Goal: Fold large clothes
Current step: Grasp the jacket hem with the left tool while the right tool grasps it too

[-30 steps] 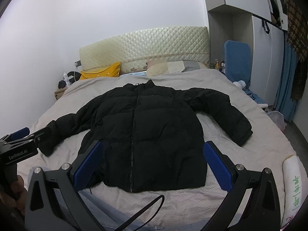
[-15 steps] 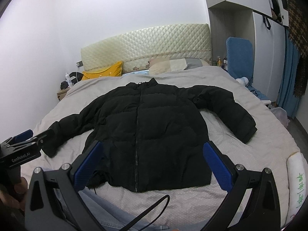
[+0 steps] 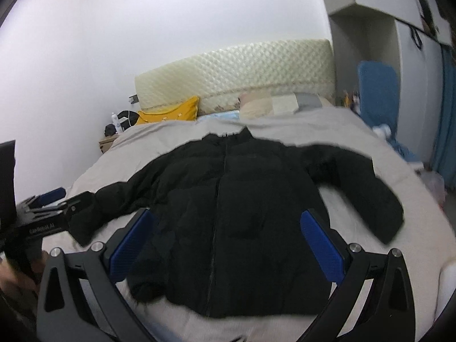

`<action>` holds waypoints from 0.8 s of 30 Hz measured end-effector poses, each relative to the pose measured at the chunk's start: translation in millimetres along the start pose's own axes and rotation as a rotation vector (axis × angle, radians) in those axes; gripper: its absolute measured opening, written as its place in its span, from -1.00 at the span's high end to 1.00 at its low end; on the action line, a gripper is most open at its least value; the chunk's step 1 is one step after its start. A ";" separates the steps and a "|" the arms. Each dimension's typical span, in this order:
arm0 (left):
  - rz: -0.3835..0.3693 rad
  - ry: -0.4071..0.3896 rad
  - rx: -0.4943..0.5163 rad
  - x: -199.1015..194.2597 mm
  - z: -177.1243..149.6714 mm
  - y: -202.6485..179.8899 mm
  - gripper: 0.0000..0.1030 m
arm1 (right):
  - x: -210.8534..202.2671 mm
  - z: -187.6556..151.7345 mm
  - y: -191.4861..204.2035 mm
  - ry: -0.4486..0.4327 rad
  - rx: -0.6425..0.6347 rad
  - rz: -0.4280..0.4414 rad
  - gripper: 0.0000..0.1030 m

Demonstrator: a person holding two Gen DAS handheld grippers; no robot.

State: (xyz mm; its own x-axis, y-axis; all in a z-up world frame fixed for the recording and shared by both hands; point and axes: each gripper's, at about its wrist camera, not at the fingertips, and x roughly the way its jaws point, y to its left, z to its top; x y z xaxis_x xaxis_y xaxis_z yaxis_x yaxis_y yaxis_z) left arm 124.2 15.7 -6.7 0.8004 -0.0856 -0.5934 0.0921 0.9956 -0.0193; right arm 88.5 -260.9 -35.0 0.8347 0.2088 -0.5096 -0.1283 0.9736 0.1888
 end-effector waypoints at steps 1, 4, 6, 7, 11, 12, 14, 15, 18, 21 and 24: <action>0.002 0.010 0.005 16.0 12.9 6.3 -1.00 | 10.4 9.6 -0.7 -0.006 -0.019 0.005 -1.00; -0.013 0.041 0.023 65.5 45.8 22.0 -1.00 | 51.0 40.5 -4.0 -0.003 -0.073 0.028 -1.00; -0.024 0.079 0.022 106.8 66.9 37.3 -1.00 | 87.7 62.4 -12.1 0.027 -0.071 0.071 -1.00; -0.023 0.091 0.023 126.1 75.0 44.2 -1.00 | 102.0 70.0 -15.1 0.037 -0.072 0.079 -1.00; -0.016 0.178 0.021 220.3 100.4 81.1 -1.00 | 193.1 104.6 -25.1 0.105 -0.139 0.109 -1.00; -0.015 0.201 0.013 243.1 103.2 92.9 -0.94 | 223.9 112.3 -32.0 0.146 -0.129 0.125 -1.00; -0.022 0.239 -0.013 288.9 106.6 117.4 -0.90 | 286.5 124.4 -48.3 0.232 -0.088 0.163 -0.99; -0.027 0.256 -0.029 308.7 107.4 129.0 -0.89 | 311.1 129.2 -55.8 0.257 -0.077 0.161 -0.99; -0.063 0.308 -0.093 366.4 106.9 165.8 -0.85 | 392.5 141.1 -74.2 0.327 -0.067 0.144 -0.95; -0.128 0.369 -0.156 414.7 103.6 193.8 -0.81 | 461.6 144.7 -76.7 0.404 -0.064 0.168 -0.94; -0.172 0.439 -0.174 453.0 95.3 207.3 -0.60 | 519.2 144.4 -63.4 0.435 -0.095 0.160 -0.94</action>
State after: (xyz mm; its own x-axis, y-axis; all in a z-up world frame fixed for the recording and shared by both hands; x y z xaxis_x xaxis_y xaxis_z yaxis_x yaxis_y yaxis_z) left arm 562.3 179.6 -202.8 0.4544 -0.2620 -0.8514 0.0710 0.9634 -0.2586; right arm 607.3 -227.6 -190.3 0.5015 0.3565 -0.7883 -0.3027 0.9259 0.2262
